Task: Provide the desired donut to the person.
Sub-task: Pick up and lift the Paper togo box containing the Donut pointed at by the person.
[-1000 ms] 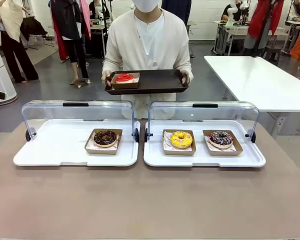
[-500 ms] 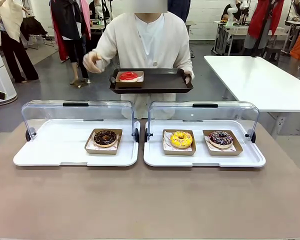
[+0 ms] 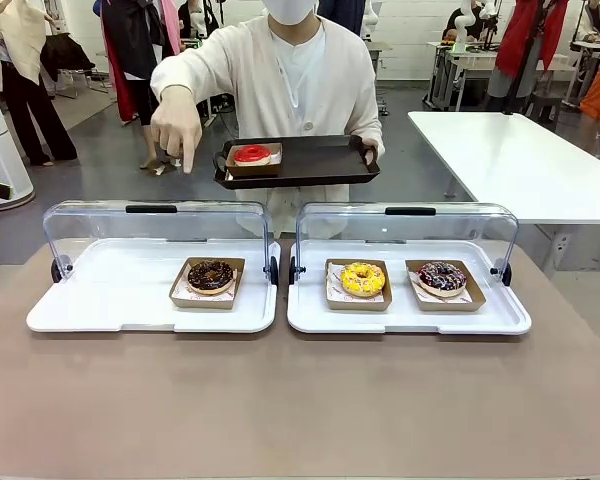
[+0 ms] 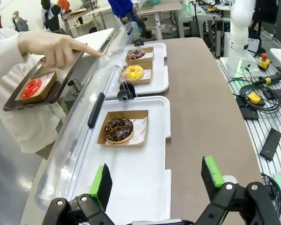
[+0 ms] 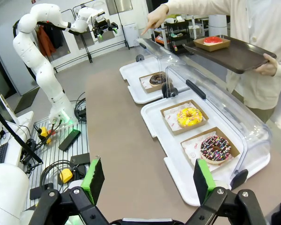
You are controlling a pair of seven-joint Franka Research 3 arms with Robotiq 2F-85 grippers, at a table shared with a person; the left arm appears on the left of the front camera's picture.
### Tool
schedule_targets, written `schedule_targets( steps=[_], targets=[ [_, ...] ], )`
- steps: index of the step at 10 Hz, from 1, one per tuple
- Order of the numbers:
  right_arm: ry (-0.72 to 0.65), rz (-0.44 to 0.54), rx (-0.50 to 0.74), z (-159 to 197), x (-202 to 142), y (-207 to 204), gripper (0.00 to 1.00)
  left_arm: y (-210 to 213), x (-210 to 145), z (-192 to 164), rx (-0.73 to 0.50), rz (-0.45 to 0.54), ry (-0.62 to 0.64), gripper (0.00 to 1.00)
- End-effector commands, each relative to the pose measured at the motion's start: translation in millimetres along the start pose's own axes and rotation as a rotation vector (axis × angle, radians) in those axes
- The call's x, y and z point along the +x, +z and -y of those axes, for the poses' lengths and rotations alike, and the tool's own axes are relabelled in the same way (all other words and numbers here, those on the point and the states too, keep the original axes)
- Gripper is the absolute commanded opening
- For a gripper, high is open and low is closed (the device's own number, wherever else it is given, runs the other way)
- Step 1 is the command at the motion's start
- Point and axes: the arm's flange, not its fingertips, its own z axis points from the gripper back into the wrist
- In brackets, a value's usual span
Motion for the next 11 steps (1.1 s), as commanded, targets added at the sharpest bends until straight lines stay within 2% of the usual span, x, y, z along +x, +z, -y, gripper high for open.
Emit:
schedule_targets(
  steps=[1, 11],
  targets=[
    [0.004, 0.011, 0.002, 0.3, 1.1, 0.1, 1.00, 0.9, 0.0, 0.2, 0.001, 0.012, -0.005, 1.00],
    [0.004, 0.011, 0.002, 0.3, 1.1, 0.1, 1.00, 0.9, 0.0, 0.2, 0.001, 0.012, -0.005, 1.00]
  ],
)
